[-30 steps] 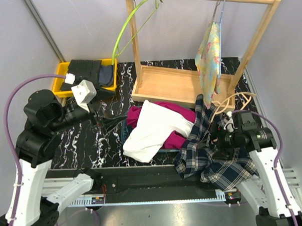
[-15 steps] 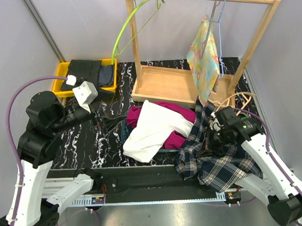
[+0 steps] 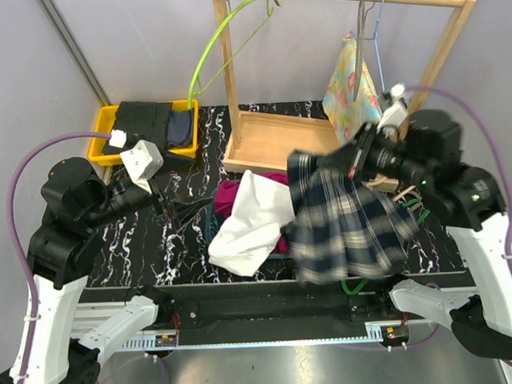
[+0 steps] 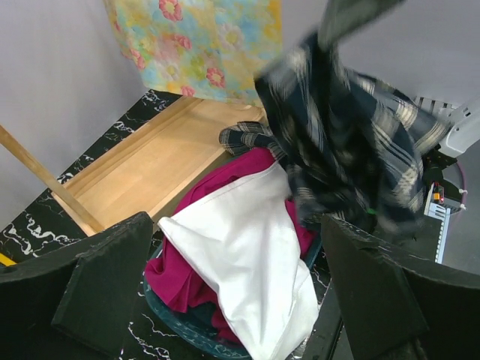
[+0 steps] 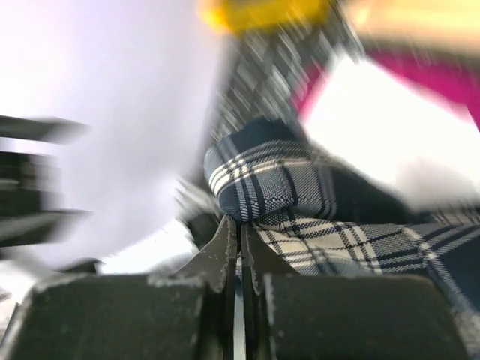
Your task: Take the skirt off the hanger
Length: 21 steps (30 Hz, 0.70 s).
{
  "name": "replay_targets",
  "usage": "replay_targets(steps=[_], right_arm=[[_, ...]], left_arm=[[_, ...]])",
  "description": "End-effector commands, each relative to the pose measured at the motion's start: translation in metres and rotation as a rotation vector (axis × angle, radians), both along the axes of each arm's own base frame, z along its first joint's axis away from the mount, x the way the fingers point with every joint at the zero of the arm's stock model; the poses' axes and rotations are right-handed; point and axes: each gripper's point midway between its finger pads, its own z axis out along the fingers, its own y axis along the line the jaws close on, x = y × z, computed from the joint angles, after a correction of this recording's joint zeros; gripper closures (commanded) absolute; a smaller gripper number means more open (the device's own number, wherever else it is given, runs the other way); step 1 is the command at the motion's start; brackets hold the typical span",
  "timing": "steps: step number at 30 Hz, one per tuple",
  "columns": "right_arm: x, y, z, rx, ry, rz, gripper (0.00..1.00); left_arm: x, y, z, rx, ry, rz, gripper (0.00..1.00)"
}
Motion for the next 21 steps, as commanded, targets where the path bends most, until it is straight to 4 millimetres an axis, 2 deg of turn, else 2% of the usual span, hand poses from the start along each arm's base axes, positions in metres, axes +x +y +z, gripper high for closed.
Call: replay_targets(steps=[1, 2, 3, 5, 6, 8, 9, 10, 11, 12, 13, 14, 15, 16, 17, 18, 19, 21], right_arm=[[0.012, 0.012, 0.151, 0.247, -0.455, 0.027, 1.0], [0.012, 0.016, 0.179, 0.31, -0.53, 0.04, 1.0], [0.015, 0.024, 0.191, 0.343, -0.558, 0.075, 1.0], [0.003, 0.023, 0.245, 0.447, -0.718, 0.106, 1.0], [0.01, 0.03, 0.252, 0.468, -0.738, 0.13, 1.0], [-0.005, 0.029, 0.294, 0.562, -0.844, 0.176, 1.0], [0.006, 0.042, 0.294, 0.574, -0.831, 0.212, 1.0], [-0.007, 0.042, 0.312, 0.625, -0.854, 0.245, 1.0], [-0.012, 0.045, 0.321, 0.65, -0.881, 0.272, 1.0], [-0.002, 0.056, 0.319, 0.655, -0.866, 0.29, 1.0], [-0.02, 0.054, 0.337, 0.696, -0.908, 0.323, 1.0], [-0.025, 0.056, 0.343, 0.709, -0.924, 0.344, 1.0], [-0.016, 0.065, 0.342, 0.715, -0.916, 0.355, 1.0], [-0.034, 0.057, 0.359, 0.752, -0.958, 0.371, 1.0], [-0.033, 0.058, 0.362, 0.762, -0.959, 0.377, 1.0], [-0.024, 0.066, 0.358, 0.759, -0.945, 0.381, 1.0], [-0.027, 0.064, 0.361, 0.764, -0.951, 0.382, 1.0], [-0.018, 0.071, 0.353, 0.747, -0.918, 0.382, 1.0]], left_arm=[[0.002, 0.003, 0.011, -0.022, -0.037, 0.018, 0.01], [0.001, 0.003, 0.011, -0.026, -0.031, 0.016, 0.01], [0.0, 0.003, 0.01, -0.027, -0.028, 0.014, 0.01], [0.0, 0.003, 0.008, -0.029, -0.024, 0.015, 0.01], [0.0, 0.003, 0.007, -0.029, -0.017, 0.013, 0.01], [0.0, 0.004, 0.006, -0.031, -0.014, 0.017, 0.01], [0.0, 0.004, 0.006, -0.033, -0.012, 0.017, 0.01], [0.001, 0.004, 0.006, -0.033, -0.01, 0.018, 0.01], [0.0, 0.004, 0.007, -0.034, -0.015, 0.02, 0.01], [0.001, 0.005, 0.007, -0.036, -0.015, 0.021, 0.01], [0.0, 0.005, 0.007, -0.036, -0.016, 0.023, 0.01], [0.001, 0.005, 0.006, -0.035, -0.013, 0.025, 0.01], [0.001, 0.005, 0.005, -0.034, -0.01, 0.023, 0.01], [0.001, 0.005, 0.005, -0.035, -0.012, 0.025, 0.01], [0.0, 0.005, 0.006, -0.037, -0.013, 0.023, 0.01], [-0.001, 0.006, 0.006, -0.038, -0.013, 0.023, 0.01], [0.0, 0.006, 0.006, -0.038, -0.016, 0.026, 0.01], [-0.002, 0.007, 0.008, -0.042, -0.023, 0.028, 0.01]])
